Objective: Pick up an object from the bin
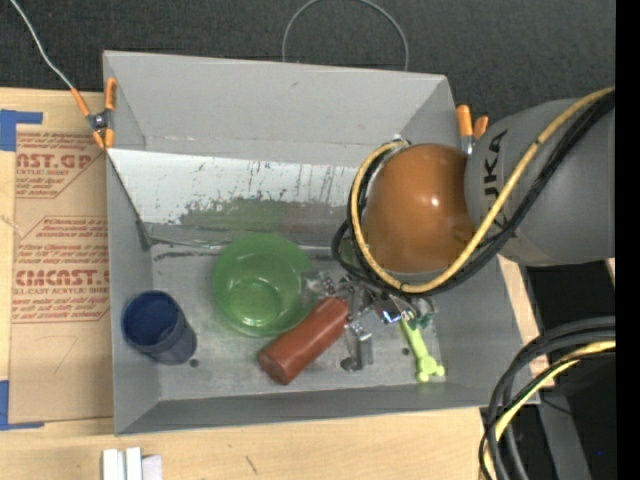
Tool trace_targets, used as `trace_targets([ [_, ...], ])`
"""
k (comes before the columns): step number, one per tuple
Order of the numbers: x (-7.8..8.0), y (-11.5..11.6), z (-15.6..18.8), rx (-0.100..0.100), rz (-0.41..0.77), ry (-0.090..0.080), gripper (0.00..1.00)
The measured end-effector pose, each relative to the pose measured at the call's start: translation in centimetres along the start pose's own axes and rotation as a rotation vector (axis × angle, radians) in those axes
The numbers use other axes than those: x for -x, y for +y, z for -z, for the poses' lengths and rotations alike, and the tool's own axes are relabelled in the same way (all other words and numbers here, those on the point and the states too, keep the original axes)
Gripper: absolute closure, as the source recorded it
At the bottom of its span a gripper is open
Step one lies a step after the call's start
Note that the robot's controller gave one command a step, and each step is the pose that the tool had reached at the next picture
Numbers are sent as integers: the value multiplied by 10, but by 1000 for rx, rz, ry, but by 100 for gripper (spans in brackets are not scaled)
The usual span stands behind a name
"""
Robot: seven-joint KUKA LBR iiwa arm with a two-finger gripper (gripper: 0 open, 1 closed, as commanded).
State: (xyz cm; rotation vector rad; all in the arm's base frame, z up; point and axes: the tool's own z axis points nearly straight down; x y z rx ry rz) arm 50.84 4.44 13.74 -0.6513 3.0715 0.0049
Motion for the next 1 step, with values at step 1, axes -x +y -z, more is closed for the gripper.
trace_targets([
  [1, 1, 17, -23, 4, 457, 8, 0],
])
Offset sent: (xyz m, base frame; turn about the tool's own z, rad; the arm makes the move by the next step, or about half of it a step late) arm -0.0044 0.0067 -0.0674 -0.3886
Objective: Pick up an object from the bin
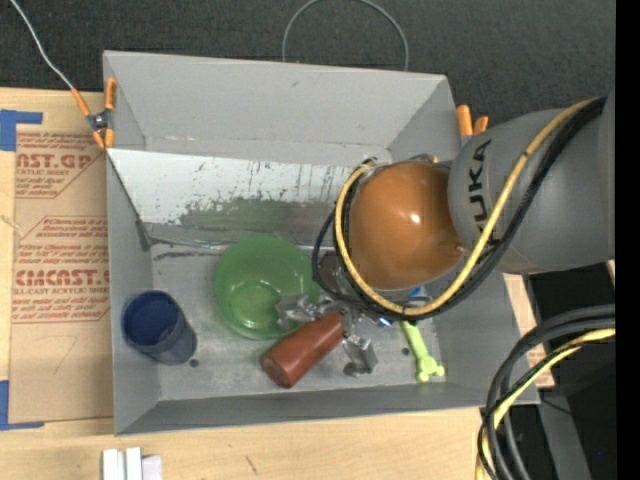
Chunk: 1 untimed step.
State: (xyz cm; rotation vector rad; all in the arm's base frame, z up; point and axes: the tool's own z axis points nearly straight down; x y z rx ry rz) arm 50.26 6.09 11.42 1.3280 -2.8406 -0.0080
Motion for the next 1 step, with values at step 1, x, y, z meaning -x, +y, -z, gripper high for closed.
trace_targets([
  [1, -5, -7, -45, -4, -69, -10, 0],
])
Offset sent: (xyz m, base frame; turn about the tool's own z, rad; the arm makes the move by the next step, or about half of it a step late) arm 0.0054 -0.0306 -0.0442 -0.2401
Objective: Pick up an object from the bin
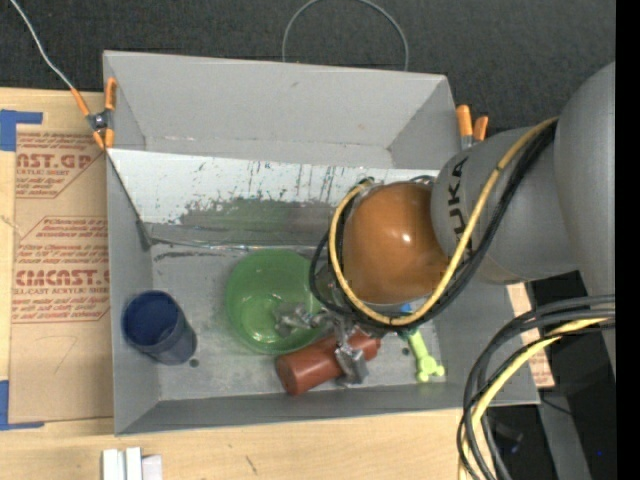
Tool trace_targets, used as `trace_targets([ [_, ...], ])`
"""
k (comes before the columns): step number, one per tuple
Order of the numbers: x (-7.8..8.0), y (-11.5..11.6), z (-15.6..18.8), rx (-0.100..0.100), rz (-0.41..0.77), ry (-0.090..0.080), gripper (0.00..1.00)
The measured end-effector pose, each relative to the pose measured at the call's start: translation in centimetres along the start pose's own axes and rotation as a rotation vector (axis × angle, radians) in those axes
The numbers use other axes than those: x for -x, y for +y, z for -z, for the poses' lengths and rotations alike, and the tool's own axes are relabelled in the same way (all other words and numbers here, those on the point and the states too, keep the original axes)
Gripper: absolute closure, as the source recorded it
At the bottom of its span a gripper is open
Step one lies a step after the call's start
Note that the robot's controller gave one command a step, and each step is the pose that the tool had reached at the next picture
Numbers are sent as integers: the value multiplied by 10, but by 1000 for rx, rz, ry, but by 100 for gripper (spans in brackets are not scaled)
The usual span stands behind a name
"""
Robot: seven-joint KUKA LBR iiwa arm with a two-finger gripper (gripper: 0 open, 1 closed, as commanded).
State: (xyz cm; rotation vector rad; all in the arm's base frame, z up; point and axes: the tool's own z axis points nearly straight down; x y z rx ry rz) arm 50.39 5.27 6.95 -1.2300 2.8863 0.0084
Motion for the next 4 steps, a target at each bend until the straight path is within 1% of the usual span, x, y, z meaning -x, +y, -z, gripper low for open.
trace_targets([
  [1, -7, -21, 4, -8, 305, -11, 100],
  [3, -7, -21, 5, -8, 305, -12, 100],
  [4, -8, -19, 14, -2, 306, -8, 100],
])
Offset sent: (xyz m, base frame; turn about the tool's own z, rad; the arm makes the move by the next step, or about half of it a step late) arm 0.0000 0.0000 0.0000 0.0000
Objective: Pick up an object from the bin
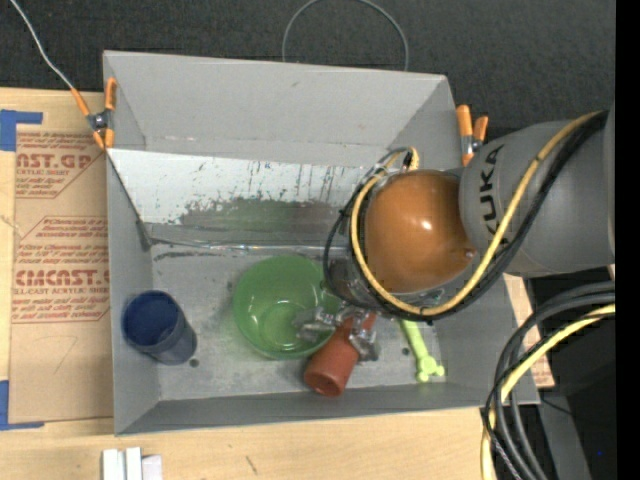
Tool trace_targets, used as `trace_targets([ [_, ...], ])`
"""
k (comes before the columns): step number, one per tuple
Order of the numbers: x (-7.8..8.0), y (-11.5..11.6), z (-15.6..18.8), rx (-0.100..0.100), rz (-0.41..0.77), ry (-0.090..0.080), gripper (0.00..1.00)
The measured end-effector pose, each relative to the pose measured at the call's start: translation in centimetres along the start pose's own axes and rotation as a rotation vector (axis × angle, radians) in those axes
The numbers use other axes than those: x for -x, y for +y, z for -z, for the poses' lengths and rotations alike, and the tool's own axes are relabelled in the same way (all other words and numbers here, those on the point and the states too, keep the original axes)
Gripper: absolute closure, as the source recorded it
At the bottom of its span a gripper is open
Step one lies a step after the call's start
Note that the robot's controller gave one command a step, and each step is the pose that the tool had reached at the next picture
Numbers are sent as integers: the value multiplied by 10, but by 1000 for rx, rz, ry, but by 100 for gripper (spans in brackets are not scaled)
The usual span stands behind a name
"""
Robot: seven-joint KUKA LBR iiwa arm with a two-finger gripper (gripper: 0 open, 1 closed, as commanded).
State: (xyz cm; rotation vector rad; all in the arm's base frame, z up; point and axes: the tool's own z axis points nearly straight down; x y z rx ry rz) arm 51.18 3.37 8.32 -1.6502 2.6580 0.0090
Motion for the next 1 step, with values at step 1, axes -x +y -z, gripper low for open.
trace_targets([
  [1, -2, 3, 29, 9, 1, 10, 100],
])
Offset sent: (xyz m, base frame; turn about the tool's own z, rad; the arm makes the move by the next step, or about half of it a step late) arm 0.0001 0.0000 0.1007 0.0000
